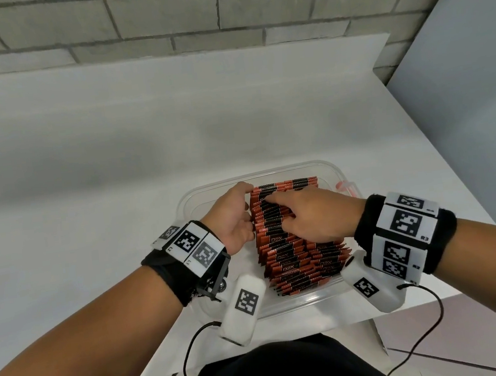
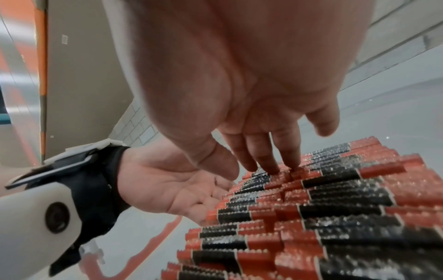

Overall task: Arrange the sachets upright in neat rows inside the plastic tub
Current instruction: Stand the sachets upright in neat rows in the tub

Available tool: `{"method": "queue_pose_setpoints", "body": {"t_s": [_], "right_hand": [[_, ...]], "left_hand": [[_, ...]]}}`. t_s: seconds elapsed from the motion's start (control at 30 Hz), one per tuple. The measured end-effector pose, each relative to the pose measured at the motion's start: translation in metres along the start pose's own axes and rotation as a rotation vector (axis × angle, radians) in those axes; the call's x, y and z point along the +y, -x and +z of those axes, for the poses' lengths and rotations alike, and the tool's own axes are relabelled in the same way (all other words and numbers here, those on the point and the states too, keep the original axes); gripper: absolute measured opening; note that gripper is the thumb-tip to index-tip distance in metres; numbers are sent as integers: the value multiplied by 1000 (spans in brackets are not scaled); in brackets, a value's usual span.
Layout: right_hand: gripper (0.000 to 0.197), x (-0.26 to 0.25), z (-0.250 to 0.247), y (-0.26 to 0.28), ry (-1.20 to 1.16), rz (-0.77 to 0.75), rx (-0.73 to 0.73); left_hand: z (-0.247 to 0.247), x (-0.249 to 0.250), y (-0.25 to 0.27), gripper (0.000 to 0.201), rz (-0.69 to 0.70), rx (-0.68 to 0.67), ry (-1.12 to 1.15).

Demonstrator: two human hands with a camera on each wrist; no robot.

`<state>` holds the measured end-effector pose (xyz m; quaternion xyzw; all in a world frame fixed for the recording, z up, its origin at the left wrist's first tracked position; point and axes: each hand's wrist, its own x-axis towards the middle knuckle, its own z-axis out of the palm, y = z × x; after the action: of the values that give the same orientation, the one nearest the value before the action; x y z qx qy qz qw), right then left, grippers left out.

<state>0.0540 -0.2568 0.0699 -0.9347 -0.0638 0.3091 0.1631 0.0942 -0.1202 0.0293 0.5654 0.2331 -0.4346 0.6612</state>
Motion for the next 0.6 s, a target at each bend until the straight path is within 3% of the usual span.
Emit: {"method": "queue_pose_setpoints", "body": {"t_s": [0.1, 0.23, 0.3, 0.37, 0.43, 0.53, 0.6], "right_hand": [[43, 6, -3, 3, -113, 23, 61], [30, 21, 0, 13, -340, 192, 142], [23, 26, 6, 20, -635, 260, 166], [27, 28, 8, 25, -836, 318, 225], [54, 33, 14, 28, -929, 375, 255], [39, 38, 21, 28, -1057, 365, 156], [33, 42, 26, 28, -1120, 353, 128]], "left_hand": [[-1, 0, 5, 48, -34, -14, -24], [-4, 0, 13, 78, -101, -5, -82], [-3, -2, 15, 74, -148, -28, -90], [-2, -4, 16, 55, -198, -77, -108], [1, -8, 16, 47, -231, -99, -110], [2, -12, 14, 49, -204, -62, -139], [2, -14, 15, 67, -166, -41, -120]]}}
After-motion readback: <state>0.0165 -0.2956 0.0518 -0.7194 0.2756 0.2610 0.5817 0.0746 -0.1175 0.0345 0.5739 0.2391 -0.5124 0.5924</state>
